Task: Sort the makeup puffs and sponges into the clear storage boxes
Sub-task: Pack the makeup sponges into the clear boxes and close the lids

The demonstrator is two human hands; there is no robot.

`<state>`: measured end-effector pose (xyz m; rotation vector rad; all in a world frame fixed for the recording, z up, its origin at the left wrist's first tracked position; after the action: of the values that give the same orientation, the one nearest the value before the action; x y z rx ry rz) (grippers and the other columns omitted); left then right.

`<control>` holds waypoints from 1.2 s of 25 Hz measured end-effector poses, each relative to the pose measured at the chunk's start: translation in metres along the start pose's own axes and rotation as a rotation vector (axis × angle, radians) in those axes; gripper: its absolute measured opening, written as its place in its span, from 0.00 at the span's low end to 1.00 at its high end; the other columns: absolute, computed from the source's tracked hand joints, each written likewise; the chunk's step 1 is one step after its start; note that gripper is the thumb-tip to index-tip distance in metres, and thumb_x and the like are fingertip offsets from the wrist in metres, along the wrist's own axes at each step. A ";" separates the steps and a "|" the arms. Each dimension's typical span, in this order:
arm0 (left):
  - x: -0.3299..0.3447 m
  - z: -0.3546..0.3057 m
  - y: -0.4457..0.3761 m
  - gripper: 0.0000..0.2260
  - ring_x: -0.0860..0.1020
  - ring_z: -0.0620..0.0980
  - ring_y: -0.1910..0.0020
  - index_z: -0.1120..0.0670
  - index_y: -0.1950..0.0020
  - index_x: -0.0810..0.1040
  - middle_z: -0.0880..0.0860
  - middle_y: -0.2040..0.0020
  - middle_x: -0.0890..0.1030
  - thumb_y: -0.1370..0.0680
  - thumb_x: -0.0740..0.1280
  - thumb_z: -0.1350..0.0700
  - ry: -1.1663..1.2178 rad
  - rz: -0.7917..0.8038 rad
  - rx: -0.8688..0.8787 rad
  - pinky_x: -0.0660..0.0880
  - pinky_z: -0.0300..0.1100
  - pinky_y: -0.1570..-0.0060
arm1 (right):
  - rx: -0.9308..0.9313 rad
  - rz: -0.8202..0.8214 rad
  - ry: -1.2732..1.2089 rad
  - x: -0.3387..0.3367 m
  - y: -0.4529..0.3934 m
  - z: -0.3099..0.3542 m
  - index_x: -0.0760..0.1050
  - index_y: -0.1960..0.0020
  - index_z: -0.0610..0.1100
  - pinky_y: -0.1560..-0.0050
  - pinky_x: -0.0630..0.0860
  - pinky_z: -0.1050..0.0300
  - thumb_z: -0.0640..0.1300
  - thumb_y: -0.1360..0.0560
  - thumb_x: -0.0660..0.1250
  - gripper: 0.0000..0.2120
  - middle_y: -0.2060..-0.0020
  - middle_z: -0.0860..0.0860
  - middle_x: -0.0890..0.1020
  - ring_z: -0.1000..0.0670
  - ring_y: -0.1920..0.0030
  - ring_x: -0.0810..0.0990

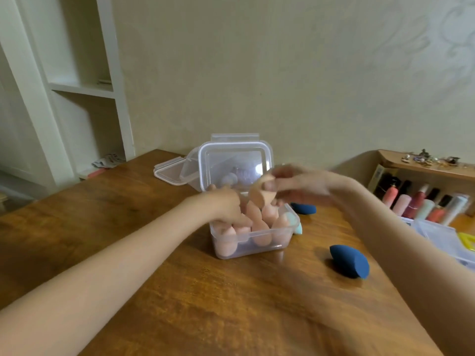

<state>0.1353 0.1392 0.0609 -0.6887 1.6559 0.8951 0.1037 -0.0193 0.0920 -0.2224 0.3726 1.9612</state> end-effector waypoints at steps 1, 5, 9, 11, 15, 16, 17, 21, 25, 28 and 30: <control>0.009 -0.003 0.001 0.13 0.67 0.57 0.41 0.48 0.41 0.73 0.54 0.42 0.70 0.24 0.62 0.45 -0.017 -0.072 -0.031 0.67 0.48 0.43 | 0.074 0.118 0.005 0.008 -0.004 -0.006 0.77 0.49 0.40 0.54 0.79 0.63 0.44 0.27 0.68 0.10 0.57 0.47 0.82 0.51 0.58 0.80; 0.025 0.000 0.006 0.16 0.63 0.58 0.36 0.46 0.37 0.71 0.53 0.35 0.65 0.24 0.65 0.46 -0.029 -0.283 -0.036 0.61 0.50 0.37 | 0.289 0.266 0.181 0.022 -0.019 -0.016 0.72 0.37 0.37 0.34 0.70 0.55 0.57 0.34 0.69 0.32 0.43 0.44 0.78 0.47 0.40 0.75; 0.026 0.008 0.003 0.11 0.63 0.58 0.37 0.47 0.41 0.73 0.54 0.35 0.65 0.24 0.64 0.52 -0.050 -0.313 0.006 0.62 0.50 0.38 | 0.340 0.253 0.108 0.018 -0.030 -0.025 0.73 0.40 0.39 0.30 0.67 0.53 0.52 0.33 0.69 0.27 0.42 0.45 0.78 0.46 0.37 0.74; 0.026 0.010 0.001 0.09 0.63 0.58 0.38 0.48 0.43 0.73 0.55 0.35 0.65 0.23 0.61 0.54 -0.076 -0.319 0.013 0.61 0.50 0.39 | 0.359 0.217 0.091 0.015 -0.035 -0.030 0.73 0.41 0.38 0.33 0.69 0.55 0.46 0.26 0.66 0.17 0.45 0.46 0.79 0.47 0.41 0.76; 0.026 0.008 -0.001 0.09 0.63 0.58 0.38 0.49 0.42 0.74 0.55 0.36 0.65 0.21 0.59 0.52 -0.114 -0.339 -0.009 0.62 0.50 0.39 | 0.392 0.222 0.226 0.022 -0.040 -0.028 0.75 0.49 0.40 0.48 0.74 0.62 0.41 0.23 0.65 0.06 0.55 0.49 0.79 0.52 0.54 0.77; 0.026 0.008 -0.002 0.10 0.63 0.58 0.38 0.50 0.41 0.74 0.55 0.36 0.65 0.21 0.59 0.52 -0.119 -0.342 -0.018 0.62 0.50 0.39 | 0.397 0.185 0.398 0.026 -0.045 -0.029 0.76 0.51 0.42 0.53 0.74 0.63 0.42 0.23 0.65 0.04 0.57 0.49 0.79 0.53 0.58 0.76; 0.027 0.009 -0.004 0.10 0.63 0.58 0.39 0.50 0.41 0.74 0.55 0.37 0.65 0.21 0.59 0.51 -0.128 -0.347 -0.030 0.62 0.49 0.39 | 0.384 0.137 0.622 0.033 -0.053 -0.030 0.76 0.49 0.42 0.54 0.74 0.61 0.42 0.24 0.65 0.06 0.56 0.48 0.80 0.52 0.58 0.76; 0.027 0.012 -0.008 0.10 0.63 0.58 0.39 0.51 0.43 0.75 0.55 0.38 0.65 0.21 0.59 0.52 -0.119 -0.343 -0.058 0.62 0.50 0.39 | 0.353 0.034 1.133 0.063 -0.075 -0.034 0.73 0.43 0.41 0.44 0.74 0.53 0.45 0.24 0.64 0.12 0.51 0.44 0.78 0.44 0.45 0.77; 0.026 0.009 -0.006 0.10 0.62 0.57 0.38 0.47 0.43 0.75 0.54 0.37 0.64 0.21 0.59 0.49 -0.100 -0.341 -0.060 0.61 0.49 0.39 | 0.438 0.105 0.873 0.045 -0.050 -0.008 0.77 0.47 0.39 0.66 0.75 0.68 0.46 0.25 0.67 0.12 0.65 0.53 0.79 0.55 0.62 0.80; 0.025 0.007 -0.004 0.09 0.62 0.58 0.38 0.49 0.44 0.74 0.55 0.37 0.64 0.22 0.60 0.49 -0.101 -0.329 -0.053 0.61 0.49 0.39 | 0.354 0.111 1.081 0.050 -0.051 -0.009 0.76 0.47 0.40 0.60 0.74 0.64 0.47 0.25 0.66 0.12 0.66 0.53 0.76 0.54 0.62 0.76; 0.024 0.008 -0.002 0.09 0.63 0.58 0.38 0.49 0.44 0.73 0.55 0.37 0.64 0.22 0.60 0.50 -0.104 -0.318 -0.026 0.62 0.49 0.39 | 0.326 0.103 1.128 0.058 -0.058 -0.015 0.75 0.50 0.41 0.53 0.76 0.60 0.47 0.25 0.66 0.10 0.64 0.51 0.76 0.51 0.59 0.76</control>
<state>0.1347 0.1448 0.0358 -0.8799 1.3964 0.7120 0.1333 0.0466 0.0505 -1.1095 1.4252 1.6612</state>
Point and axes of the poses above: each hand's wrist, its own y-axis away from the middle knuckle, its own x-axis out of the palm, z = x × y, the point moved 2 cm from there along -y, towards the middle knuckle
